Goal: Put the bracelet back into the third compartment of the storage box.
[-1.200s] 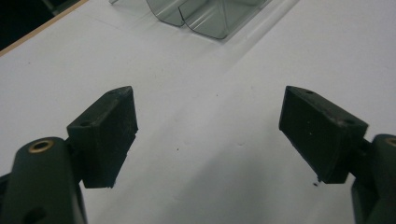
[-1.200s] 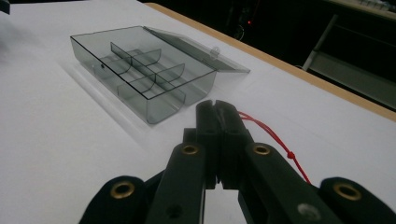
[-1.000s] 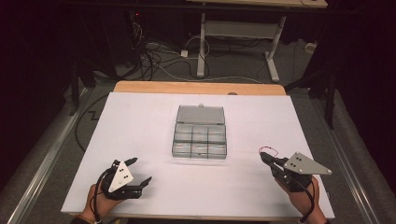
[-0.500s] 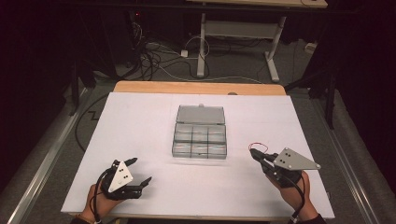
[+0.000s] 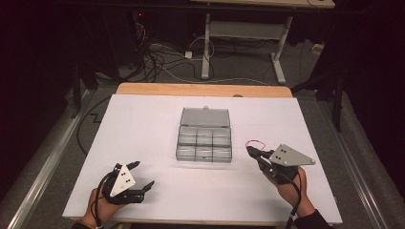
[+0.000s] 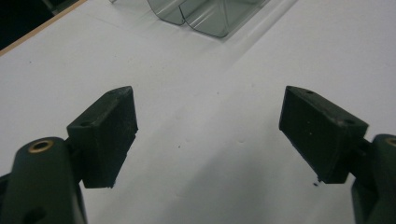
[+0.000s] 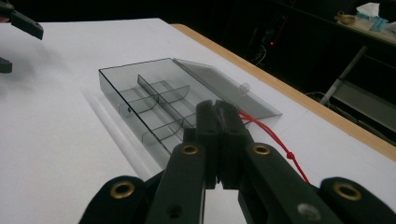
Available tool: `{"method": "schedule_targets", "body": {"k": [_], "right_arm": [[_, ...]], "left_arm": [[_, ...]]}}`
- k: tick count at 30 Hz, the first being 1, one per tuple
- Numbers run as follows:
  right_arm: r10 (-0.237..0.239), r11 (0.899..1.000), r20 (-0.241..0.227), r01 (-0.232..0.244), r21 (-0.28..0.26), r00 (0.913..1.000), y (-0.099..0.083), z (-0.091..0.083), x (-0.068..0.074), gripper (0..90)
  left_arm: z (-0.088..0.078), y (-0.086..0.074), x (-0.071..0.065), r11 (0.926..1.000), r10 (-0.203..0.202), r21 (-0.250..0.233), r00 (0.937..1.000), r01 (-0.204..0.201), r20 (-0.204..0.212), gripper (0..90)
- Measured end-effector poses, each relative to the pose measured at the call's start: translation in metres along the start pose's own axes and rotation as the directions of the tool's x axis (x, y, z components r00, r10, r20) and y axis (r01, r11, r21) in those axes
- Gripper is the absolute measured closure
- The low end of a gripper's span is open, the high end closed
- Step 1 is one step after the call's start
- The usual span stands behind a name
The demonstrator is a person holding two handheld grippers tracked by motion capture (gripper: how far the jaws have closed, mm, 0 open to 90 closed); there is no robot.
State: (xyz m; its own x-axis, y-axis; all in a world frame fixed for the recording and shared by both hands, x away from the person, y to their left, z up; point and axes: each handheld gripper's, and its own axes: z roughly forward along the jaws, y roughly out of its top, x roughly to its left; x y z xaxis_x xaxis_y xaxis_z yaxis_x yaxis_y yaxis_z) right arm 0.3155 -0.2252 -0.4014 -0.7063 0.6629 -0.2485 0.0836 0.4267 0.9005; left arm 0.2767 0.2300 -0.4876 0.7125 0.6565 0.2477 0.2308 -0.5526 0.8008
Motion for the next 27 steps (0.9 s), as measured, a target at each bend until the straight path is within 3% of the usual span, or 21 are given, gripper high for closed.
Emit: {"method": "schedule_targets", "body": {"k": [14,27], "right_arm": [[-0.005,1.0,-0.001,0.006,0.004,1.0,0.007,0.019,-0.004,89.9],[0.014,1.0,-0.017,-0.014,0.019,0.9998,0.014,0.052,-0.01,89.9]], "left_arm": [[0.0,0.0,0.0,1.0,-0.002,0.003,1.0,0.002,-0.003,18.4],[-0.003,0.0,0.001,1.0,0.001,0.001,1.0,-0.001,-0.01,18.4]]}}
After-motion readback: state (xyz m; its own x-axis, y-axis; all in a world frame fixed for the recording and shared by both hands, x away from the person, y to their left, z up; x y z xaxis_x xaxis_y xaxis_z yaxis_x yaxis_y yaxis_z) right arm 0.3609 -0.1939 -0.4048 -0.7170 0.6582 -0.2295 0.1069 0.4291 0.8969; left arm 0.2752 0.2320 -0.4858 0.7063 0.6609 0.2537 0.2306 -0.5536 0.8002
